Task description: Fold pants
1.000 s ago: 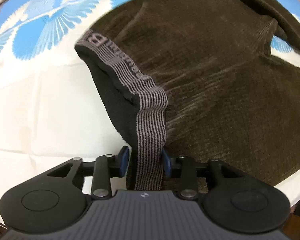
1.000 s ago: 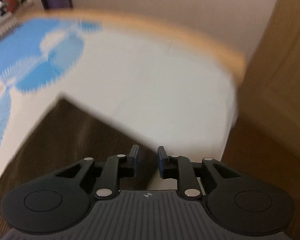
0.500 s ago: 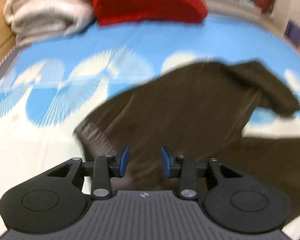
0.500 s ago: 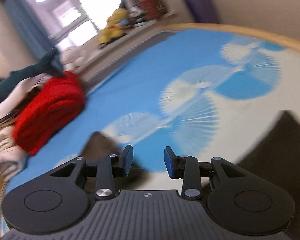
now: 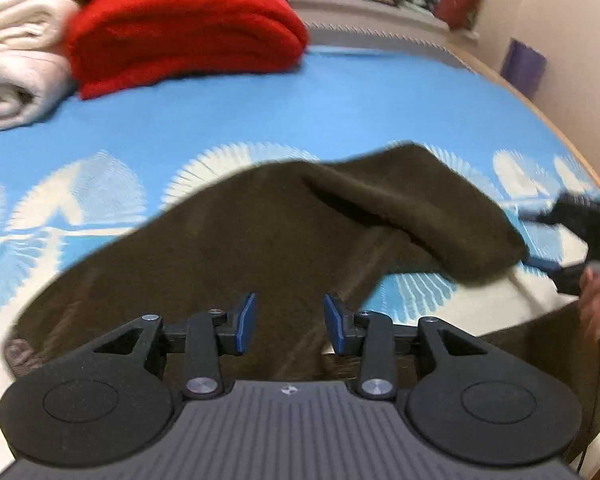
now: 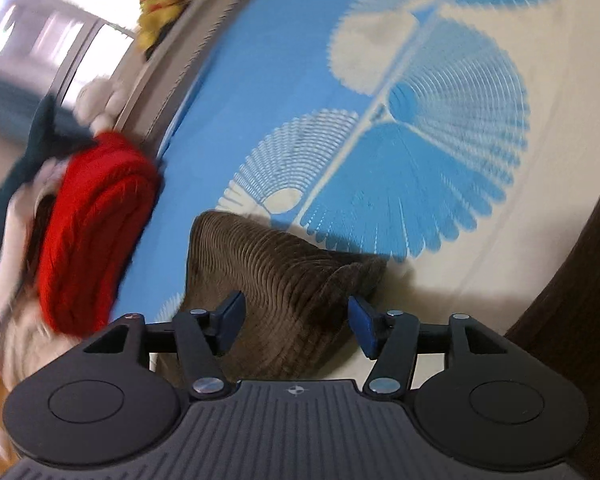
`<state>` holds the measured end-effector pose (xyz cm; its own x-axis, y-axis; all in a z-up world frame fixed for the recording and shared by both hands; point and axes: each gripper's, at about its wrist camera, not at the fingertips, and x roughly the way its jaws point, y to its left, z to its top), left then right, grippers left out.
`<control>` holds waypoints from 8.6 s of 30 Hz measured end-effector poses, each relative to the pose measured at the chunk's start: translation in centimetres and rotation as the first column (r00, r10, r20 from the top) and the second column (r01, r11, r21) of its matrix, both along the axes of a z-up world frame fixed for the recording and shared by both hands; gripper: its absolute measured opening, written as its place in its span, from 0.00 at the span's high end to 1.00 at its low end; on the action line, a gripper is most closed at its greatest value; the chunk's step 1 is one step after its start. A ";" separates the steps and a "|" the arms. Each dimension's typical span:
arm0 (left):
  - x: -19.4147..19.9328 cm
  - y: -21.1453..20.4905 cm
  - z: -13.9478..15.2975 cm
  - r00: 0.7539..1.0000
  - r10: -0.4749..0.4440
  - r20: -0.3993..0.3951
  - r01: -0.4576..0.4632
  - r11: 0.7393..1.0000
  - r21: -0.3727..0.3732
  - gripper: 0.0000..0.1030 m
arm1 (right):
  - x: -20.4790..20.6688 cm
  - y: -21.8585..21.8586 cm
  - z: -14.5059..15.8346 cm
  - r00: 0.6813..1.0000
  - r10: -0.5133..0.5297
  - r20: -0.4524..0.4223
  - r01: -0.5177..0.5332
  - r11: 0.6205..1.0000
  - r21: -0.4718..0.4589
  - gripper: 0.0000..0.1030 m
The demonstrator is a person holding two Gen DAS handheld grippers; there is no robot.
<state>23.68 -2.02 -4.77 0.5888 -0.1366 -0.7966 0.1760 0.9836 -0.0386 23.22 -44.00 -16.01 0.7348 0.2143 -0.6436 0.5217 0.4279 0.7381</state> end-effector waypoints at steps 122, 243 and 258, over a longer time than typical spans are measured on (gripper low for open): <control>-1.9 31.4 -10.6 0.918 0.212 -0.335 -0.293 0.932 -0.214 0.40 | -14.6 3.1 15.5 0.902 0.422 0.091 -0.212 0.617 -0.758 0.56; 3.9 23.1 -5.8 0.936 0.350 0.030 -0.348 0.936 -0.047 0.52 | -13.9 7.0 15.0 0.863 0.505 0.017 -0.316 0.565 -0.762 0.92; 7.7 22.7 -11.6 0.975 0.223 -0.019 -0.222 0.973 0.056 0.48 | -11.8 6.9 13.8 0.856 0.517 -0.012 -0.362 0.582 -0.729 0.92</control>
<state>31.36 20.71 -16.35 0.5796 0.0386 -0.8140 -0.0478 0.9988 0.0134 11.43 -37.10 -2.20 0.7892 0.1009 -0.6057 0.0183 0.9821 0.1875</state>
